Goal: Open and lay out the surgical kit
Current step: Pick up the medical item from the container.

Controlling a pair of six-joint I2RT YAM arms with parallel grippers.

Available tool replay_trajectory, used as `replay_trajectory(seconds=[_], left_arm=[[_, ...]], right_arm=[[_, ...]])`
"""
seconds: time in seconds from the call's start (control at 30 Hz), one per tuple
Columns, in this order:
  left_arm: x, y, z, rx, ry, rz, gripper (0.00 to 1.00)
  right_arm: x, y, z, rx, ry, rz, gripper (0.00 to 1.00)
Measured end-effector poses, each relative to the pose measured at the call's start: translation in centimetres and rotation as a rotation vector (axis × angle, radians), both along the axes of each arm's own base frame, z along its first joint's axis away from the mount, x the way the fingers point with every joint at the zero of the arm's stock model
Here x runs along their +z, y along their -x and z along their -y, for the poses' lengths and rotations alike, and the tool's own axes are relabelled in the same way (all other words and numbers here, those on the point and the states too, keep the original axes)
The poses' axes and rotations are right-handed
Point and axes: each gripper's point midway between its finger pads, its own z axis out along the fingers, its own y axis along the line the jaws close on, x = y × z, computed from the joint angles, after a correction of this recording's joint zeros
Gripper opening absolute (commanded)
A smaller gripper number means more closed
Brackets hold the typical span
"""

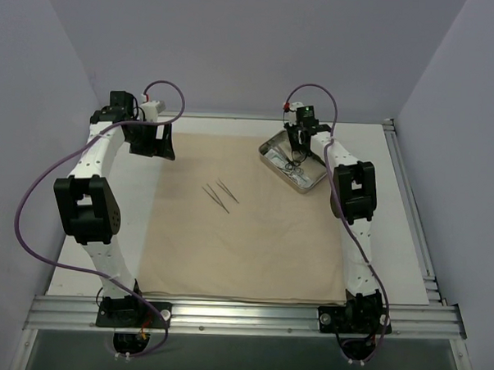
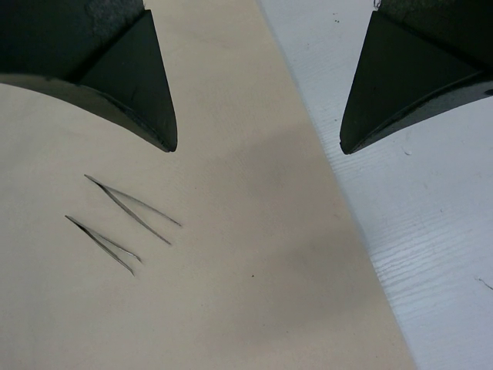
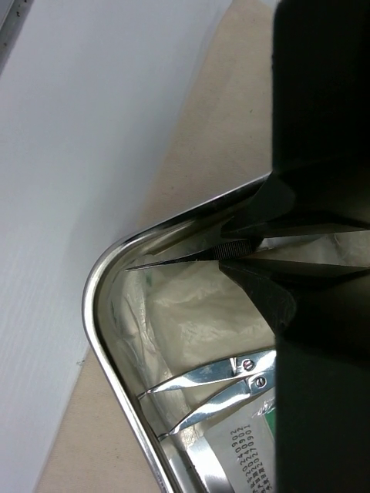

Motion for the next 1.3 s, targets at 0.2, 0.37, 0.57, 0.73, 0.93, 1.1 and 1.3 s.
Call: replay_trajectory(seconds=[0.2,0.37,0.57,0.73,0.93,1.1,1.3], left_arm=[[0.0,0.0,0.0,-0.001,0.0,0.0,0.96],[0.0,0.0,0.0,-0.003,-0.001,0.002,0.96],[0.0,0.0,0.0,-0.009,-0.003,0.004,0.96],[0.0,0.0,0.0,-0.016,-0.002,0.007,0.96],[0.2,0.0,0.3,-0.027,0.012,0.011,0.91],[1.6,0.3,1.2,-0.055,0.048,0.041,0.84],[5.6,1.7,4.7,-0.14,0.114,0.12,0.88]], right_arm=[[-0.7,0.3,-0.4,0.007,-0.025,-0.011,0.07],[-0.4,0.6,-0.5,0.014,-0.029,-0.007,0.02],[2.4,1.1,-0.5,0.026,-0.037,0.019,0.02],[6.7,1.0,-0.5,0.04,-0.044,0.09,0.01],[9.6,1.6,-1.2,0.073,-0.06,0.131,0.0],[10.7,5.7,-4.0,0.152,-0.119,0.133,0.0],[16.5,13.6,-16.2,0.379,-0.392,0.28,0.0]])
